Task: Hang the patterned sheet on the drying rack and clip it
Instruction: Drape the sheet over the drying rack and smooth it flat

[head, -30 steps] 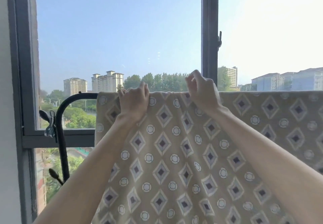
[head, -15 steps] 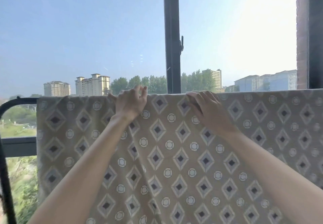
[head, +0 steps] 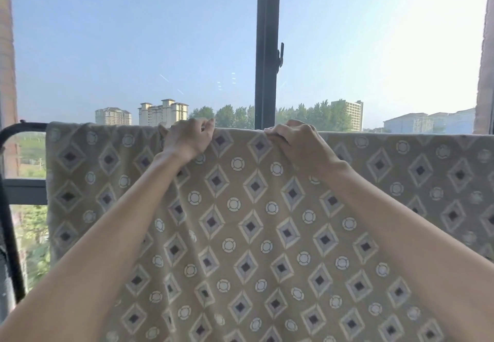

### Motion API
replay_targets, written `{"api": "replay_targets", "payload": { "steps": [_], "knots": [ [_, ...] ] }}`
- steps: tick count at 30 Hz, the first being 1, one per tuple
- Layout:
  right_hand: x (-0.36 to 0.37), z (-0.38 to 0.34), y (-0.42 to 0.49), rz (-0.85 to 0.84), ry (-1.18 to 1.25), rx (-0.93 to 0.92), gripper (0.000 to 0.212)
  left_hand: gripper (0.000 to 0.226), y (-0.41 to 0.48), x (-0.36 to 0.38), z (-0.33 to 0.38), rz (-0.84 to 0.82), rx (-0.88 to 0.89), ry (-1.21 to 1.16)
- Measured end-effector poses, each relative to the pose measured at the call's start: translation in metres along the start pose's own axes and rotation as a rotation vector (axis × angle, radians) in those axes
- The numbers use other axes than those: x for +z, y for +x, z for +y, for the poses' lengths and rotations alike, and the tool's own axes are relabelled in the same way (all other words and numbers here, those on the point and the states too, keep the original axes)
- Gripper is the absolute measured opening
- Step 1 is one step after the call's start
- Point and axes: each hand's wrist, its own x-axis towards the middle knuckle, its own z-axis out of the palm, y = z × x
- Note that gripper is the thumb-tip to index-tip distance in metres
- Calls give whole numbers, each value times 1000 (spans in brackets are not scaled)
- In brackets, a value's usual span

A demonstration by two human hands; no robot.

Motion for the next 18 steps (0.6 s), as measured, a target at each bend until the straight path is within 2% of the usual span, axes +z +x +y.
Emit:
{"api": "replay_targets", "payload": {
  "steps": [4,10,13,18],
  "knots": [
    [-1,-2,7,0,-109,17,28,49,-1,-4,1,-28,7,13],
    [-8,-9,28,61,-105,-9,31,52,4,-16,-2,-69,24,83],
    [-5,-2,45,108,-55,60,29,62,13,-18,-5,-55,39,108],
    [7,10,63,7,4,207,20,50,11,-7,-2,-105,167,164]
  ]
}}
